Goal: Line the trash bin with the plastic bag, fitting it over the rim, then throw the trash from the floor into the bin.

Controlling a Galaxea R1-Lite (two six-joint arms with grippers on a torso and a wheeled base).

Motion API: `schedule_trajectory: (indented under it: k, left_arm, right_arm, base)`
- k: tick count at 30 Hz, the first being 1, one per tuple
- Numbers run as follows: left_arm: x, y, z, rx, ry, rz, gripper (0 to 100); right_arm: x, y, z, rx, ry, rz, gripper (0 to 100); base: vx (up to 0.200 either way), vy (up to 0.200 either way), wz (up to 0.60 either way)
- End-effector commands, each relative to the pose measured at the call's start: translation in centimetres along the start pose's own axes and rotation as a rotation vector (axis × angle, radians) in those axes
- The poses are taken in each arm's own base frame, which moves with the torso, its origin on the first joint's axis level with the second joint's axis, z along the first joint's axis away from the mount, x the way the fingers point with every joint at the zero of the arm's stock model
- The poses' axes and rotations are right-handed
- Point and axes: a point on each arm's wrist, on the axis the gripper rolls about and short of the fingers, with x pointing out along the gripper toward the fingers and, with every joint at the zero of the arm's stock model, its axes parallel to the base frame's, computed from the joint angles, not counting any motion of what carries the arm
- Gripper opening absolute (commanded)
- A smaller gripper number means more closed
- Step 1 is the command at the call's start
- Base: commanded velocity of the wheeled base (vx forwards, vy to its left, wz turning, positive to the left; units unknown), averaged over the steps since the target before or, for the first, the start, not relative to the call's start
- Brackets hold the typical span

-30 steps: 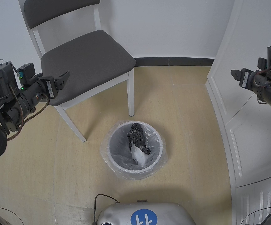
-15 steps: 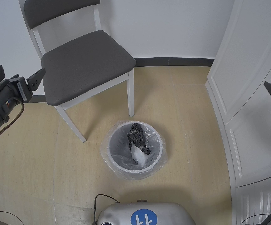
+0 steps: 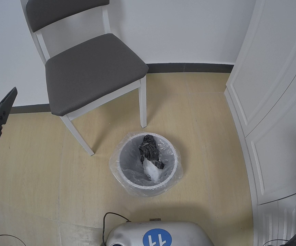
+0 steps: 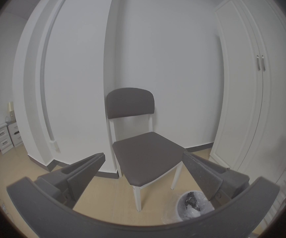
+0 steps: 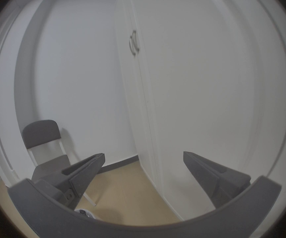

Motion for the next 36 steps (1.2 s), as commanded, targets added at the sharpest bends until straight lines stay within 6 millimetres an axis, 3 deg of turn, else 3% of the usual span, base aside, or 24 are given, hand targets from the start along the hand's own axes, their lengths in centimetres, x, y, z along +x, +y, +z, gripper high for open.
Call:
schedule_trajectory:
  k: [1, 4, 5, 12, 18, 28, 36]
  left_arm:
    - [-4.5, 1.1, 0.4, 0.021, -0.098, 0.021, 100]
    - [-5.1, 1.2, 0.3, 0.021, -0.109, 0.028, 100]
    - [-6.4, 1.5, 0.1, 0.021, -0.133, 0.038, 100]
    - [-9.5, 2.1, -0.4, 0.034, -0.145, 0.070, 100]
    - [-11.7, 2.4, -1.0, 0.051, -0.168, 0.113, 100]
    - [-16.0, 2.4, -3.0, 0.064, -0.173, 0.115, 100]
    - [-16.8, 2.3, -5.7, 0.077, -0.097, 0.135, 100]
  right_arm:
    - [-5.5, -2.5, -0.7, 0.016, -0.147, 0.024, 100]
    - [-6.3, -2.9, -1.0, 0.016, -0.169, 0.033, 100]
    - [-7.7, -3.4, -1.8, 0.001, -0.206, 0.051, 100]
    - [-9.9, -4.0, -2.8, -0.033, -0.288, 0.076, 100]
    - [-9.7, -4.1, -3.8, -0.070, -0.266, 0.057, 100]
    - [-9.7, -4.2, -3.8, -0.072, -0.275, 0.044, 100]
    - [-9.4, -4.5, -5.5, -0.087, -0.249, 0.020, 100]
  base:
    - [0.000, 0.000, 0.00]
    - [0.000, 0.000, 0.00]
    - [0.000, 0.000, 0.00]
    - [0.000, 0.000, 0.00]
    - [0.000, 0.000, 0.00]
    - [0.000, 0.000, 0.00]
    - [0.000, 0.000, 0.00]
